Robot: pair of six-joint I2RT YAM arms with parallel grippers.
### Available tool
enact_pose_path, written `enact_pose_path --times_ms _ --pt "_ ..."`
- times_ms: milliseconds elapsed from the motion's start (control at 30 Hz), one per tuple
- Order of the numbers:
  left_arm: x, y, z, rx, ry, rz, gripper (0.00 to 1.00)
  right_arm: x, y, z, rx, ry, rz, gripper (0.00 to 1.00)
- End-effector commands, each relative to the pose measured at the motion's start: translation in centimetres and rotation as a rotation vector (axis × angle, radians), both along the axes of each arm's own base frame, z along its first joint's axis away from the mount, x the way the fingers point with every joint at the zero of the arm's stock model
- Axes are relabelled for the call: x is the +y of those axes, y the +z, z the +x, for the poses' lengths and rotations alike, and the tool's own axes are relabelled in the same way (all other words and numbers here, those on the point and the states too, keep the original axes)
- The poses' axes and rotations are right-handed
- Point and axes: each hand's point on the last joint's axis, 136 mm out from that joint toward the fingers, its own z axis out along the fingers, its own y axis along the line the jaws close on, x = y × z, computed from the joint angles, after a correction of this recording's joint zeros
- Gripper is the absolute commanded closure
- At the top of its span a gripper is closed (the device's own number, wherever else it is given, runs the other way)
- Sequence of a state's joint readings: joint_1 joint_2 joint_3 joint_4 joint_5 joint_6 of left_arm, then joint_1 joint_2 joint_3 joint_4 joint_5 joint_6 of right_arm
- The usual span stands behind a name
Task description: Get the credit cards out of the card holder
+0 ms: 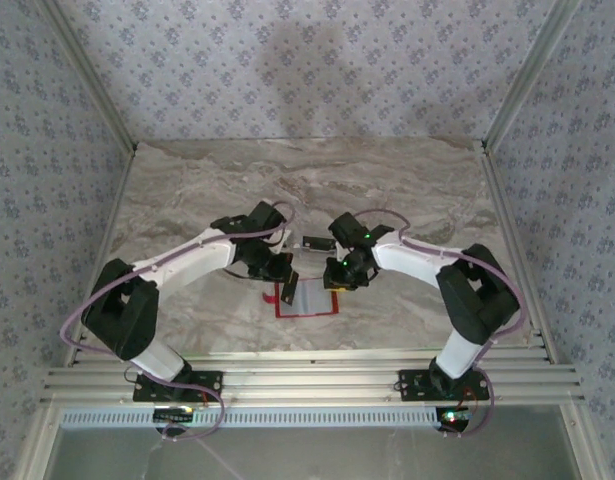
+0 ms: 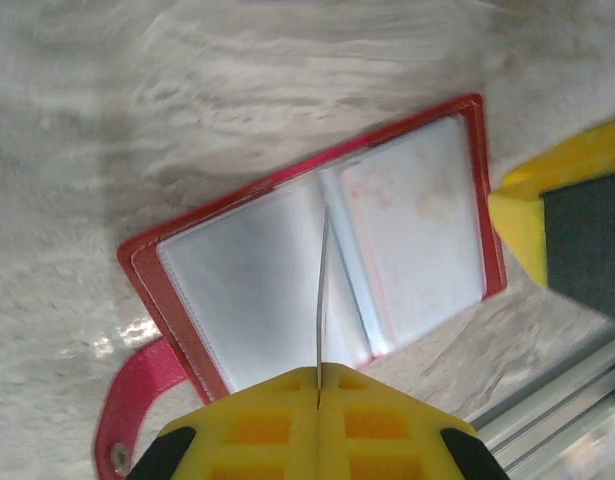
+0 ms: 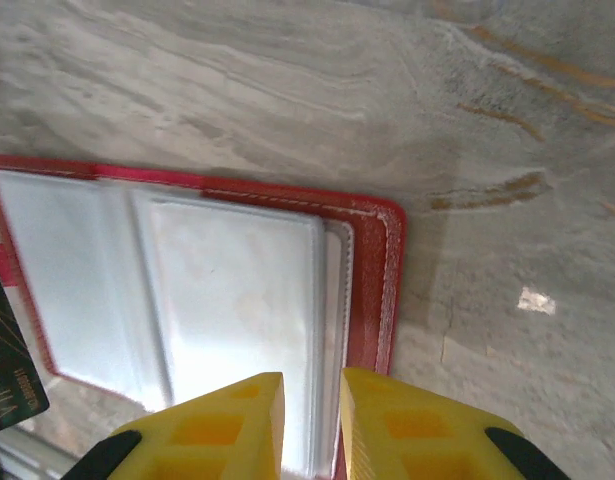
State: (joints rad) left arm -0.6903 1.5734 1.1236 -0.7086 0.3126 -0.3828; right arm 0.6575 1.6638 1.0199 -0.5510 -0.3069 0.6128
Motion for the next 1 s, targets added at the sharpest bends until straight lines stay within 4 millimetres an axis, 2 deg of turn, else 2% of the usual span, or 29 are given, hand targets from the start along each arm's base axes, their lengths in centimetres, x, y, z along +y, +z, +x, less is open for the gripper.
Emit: enact_pose_path --times_ms 0,100,233,333,467,567,700,967 --pt "0.9 0.4 -1.8 -0.082 -0.361 0.171 1.00 -1.6 1.8 0.3 -0.011 -0.025 -0.020 0.77" --pt "1.1 0.5 -2.3 -0.112 -0.588 0.251 1.00 -2.8 2.4 0.7 -0.016 -0.040 -0.027 0.77" --pt "2.0 0.2 -1.8 -0.137 -0.843 0.359 1.00 -4.5 3.0 1.1 -0.021 -0.060 -0.034 0.77" --pt "2.4 0.1 -0.3 -0.187 -1.007 0.445 1.00 -5.9 3.4 1.3 -0.025 -0.080 -0.042 0.77" --pt "0.3 1.2 3.0 -0.370 -1.141 0.458 1.00 -7.9 3.7 1.5 -0.028 -0.121 -0.043 0.76" --pt "-2.0 2.8 3.7 -0.449 -1.228 0.371 1.00 -9.2 3.7 1.5 -0.029 -0.147 -0.046 0.77" --pt "-4.0 4.1 4.9 -0.462 -1.292 0.336 1.00 -10.6 3.9 1.5 -0.030 -0.179 -0.047 0.77" --pt "-6.1 4.6 7.7 -0.458 -1.349 0.322 1.00 -12.4 4.1 1.0 -0.034 -0.223 -0.039 0.76"
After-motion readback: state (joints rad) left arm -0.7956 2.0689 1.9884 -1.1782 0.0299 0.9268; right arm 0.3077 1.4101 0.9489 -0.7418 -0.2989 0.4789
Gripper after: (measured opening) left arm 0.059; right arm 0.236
